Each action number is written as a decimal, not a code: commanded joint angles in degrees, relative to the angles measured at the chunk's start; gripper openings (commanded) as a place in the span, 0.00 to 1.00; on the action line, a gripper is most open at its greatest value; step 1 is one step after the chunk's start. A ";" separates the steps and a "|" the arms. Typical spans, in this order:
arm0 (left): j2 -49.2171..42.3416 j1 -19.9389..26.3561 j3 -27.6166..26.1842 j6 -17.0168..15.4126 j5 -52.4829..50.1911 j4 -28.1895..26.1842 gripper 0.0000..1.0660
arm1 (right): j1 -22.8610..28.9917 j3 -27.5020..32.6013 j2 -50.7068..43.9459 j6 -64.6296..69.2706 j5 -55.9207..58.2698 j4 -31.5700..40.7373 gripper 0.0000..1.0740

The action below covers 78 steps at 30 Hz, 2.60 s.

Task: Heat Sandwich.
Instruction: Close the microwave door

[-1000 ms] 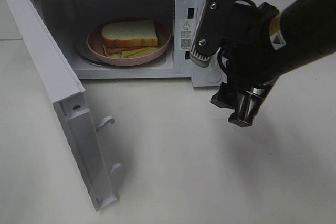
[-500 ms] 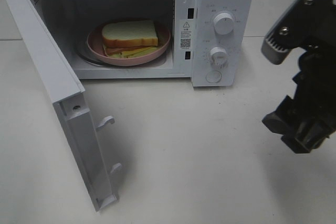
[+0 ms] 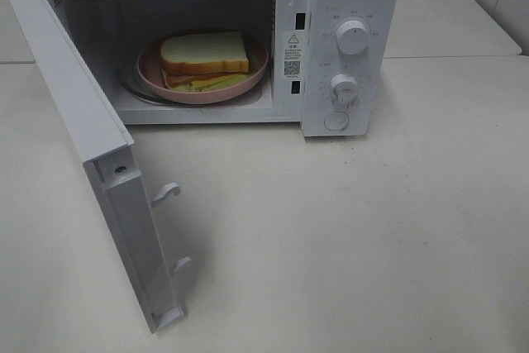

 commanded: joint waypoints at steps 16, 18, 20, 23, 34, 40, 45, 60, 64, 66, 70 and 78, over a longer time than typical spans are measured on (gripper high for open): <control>-1.32 0.11 0.11 -0.46 -0.92 0.17 0.94 | -13.58 0.29 -21.37 0.06 4.87 0.74 0.71; -1.32 0.11 0.11 -0.46 -0.92 0.17 0.94 | -16.27 1.49 -23.61 0.06 4.24 0.74 0.71; -1.32 0.11 0.11 -0.46 -0.92 0.17 0.94 | -20.00 4.53 -27.04 0.06 2.69 1.15 0.71; -1.32 0.11 0.11 -0.46 -0.92 0.17 0.94 | -22.57 6.30 -29.34 0.06 1.66 2.18 0.71; -1.32 0.11 0.11 -0.46 -0.92 0.17 0.94 | -31.80 9.05 -40.05 0.00 -1.26 3.95 0.71; -1.32 0.11 0.11 -0.46 -0.92 0.17 0.94 | -34.55 9.28 -44.69 0.06 -2.01 3.95 0.71; -1.26 0.11 0.11 -0.46 -0.92 0.17 0.94 | -34.84 10.60 -45.44 0.17 -5.10 5.56 0.71; -0.92 0.11 0.11 -0.46 -0.92 0.17 0.94 | -34.84 11.17 -45.44 -3.09 -6.30 8.59 0.71; -0.92 0.11 0.11 -0.46 -0.92 0.17 0.94 | -34.84 11.17 -45.44 -3.09 -6.30 8.59 0.71; -0.92 0.11 0.11 -0.46 -0.92 0.17 0.94 | -34.84 11.17 -45.44 -3.09 -6.30 8.59 0.71; -0.92 0.11 0.11 -0.46 -0.92 0.17 0.94 | -34.84 11.17 -45.44 -3.09 -6.30 8.59 0.71; -0.92 0.11 0.11 -0.46 -0.92 0.17 0.94 | -34.84 11.17 -45.44 -3.09 -6.30 8.59 0.71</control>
